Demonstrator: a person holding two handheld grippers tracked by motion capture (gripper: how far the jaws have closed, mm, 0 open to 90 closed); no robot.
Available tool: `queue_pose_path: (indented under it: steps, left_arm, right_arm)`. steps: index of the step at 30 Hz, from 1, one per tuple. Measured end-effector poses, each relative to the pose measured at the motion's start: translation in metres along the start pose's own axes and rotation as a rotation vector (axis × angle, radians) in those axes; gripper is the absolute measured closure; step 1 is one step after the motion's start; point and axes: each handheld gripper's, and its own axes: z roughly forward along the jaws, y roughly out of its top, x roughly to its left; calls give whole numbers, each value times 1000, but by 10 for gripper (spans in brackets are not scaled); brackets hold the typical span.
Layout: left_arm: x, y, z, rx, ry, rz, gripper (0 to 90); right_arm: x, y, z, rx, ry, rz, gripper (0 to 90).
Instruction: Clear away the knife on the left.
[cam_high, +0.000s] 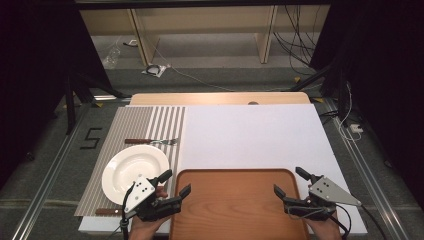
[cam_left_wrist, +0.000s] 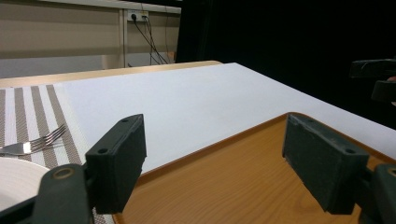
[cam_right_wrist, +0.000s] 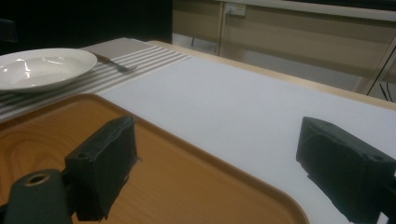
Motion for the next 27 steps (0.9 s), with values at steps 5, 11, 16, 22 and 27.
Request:
queue_pose_path:
  steps: [5,11,16,22,27]
  left_arm:
    - [0,0,0,-1,0,-2,215]
    - [0,0,0,4,-2,-4,215]
    - [1,1,-1,2,4,-6,214]
    - [4,2,-3,5,22,-18,217]
    - [5,4,-5,25,53,-4,222]
  right_arm:
    - [0,0,0,3,-1,0,135]
    - [0,0,0,0,-2,-1,140]
    - [0,0,0,2,-2,-3,141]
    - [0,0,0,3,-4,-3,142]
    - [0,0,0,4,-3,-4,143]
